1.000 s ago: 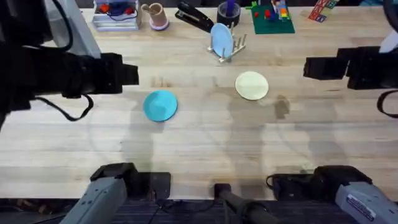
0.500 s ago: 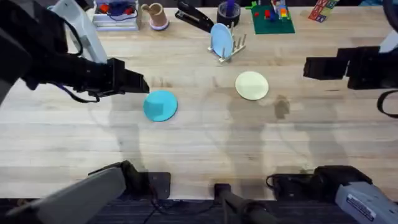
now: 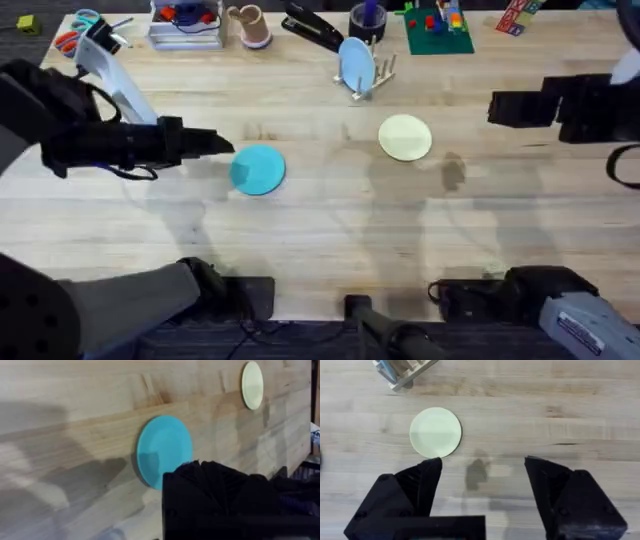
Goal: Pick up the plates from the table one by one and place each into a slot on the dish rack.
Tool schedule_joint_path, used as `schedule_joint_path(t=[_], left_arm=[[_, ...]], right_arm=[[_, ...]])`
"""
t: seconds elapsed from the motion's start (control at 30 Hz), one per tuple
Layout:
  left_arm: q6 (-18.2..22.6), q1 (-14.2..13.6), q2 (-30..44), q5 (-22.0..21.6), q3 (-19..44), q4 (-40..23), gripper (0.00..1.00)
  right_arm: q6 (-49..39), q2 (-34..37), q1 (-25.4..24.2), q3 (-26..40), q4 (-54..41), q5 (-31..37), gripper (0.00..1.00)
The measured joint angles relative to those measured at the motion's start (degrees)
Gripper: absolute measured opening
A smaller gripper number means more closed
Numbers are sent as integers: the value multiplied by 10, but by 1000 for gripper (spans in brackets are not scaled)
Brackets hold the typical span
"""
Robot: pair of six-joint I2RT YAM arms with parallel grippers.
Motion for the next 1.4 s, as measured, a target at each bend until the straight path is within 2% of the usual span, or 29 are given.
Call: schedule_joint_path(t=[0.17,0.33,0.73,0.9,1.4], left_arm=[[14,12,0,22,-37,58,42],[22,12,9,32,-56,71,42],[31,12,165,45,-56,111,40],[30,12,169,49,-56,121,39],[-68,12,187,36,-55,199,39]], right_arm=[[0,0,0,0,0,0,995],[0,0,0,0,0,0,993],[0,0,0,0,0,0,993],[0,0,0,0,0,0,995],[0,0,0,0,0,0,995]])
